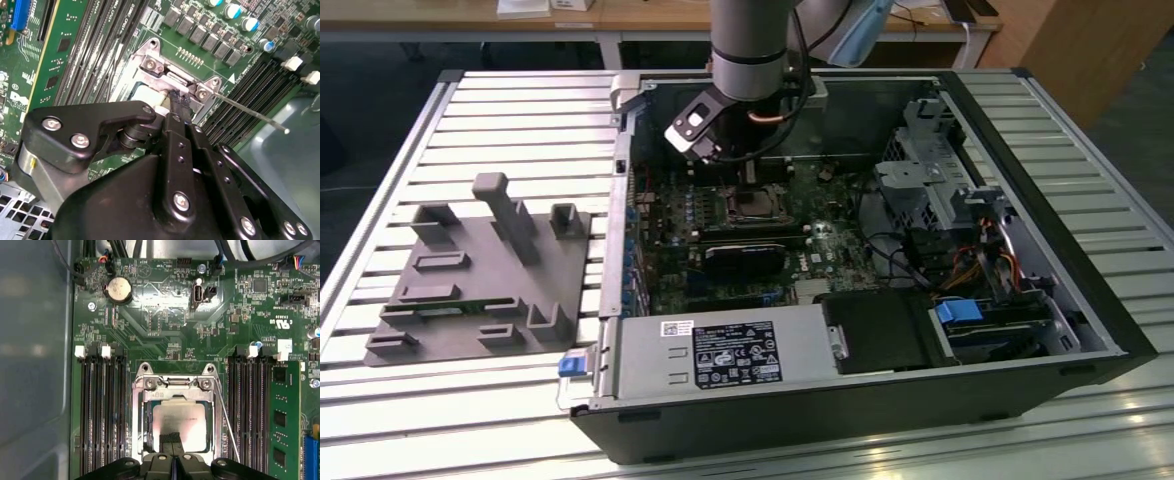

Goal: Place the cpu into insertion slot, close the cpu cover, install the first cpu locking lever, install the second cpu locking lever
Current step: 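Close the cpu cover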

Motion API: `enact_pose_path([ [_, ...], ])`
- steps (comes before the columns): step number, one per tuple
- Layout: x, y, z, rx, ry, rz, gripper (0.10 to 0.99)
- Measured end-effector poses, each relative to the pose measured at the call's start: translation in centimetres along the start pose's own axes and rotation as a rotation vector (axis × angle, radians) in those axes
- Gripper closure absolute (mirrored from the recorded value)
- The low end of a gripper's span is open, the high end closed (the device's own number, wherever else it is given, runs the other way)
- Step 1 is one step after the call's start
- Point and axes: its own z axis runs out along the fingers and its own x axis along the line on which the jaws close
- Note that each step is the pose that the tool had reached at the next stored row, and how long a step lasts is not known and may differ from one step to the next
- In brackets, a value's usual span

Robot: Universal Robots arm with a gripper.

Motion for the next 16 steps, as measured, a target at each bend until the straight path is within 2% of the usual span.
enact_pose_path([
  [9,-0.01,-0.05,0.32,0.001,-0.0008,0.0,0.98],
  [16,0.0,0.32,0.37,0.0,-0.0002,0.0,0.98],
])
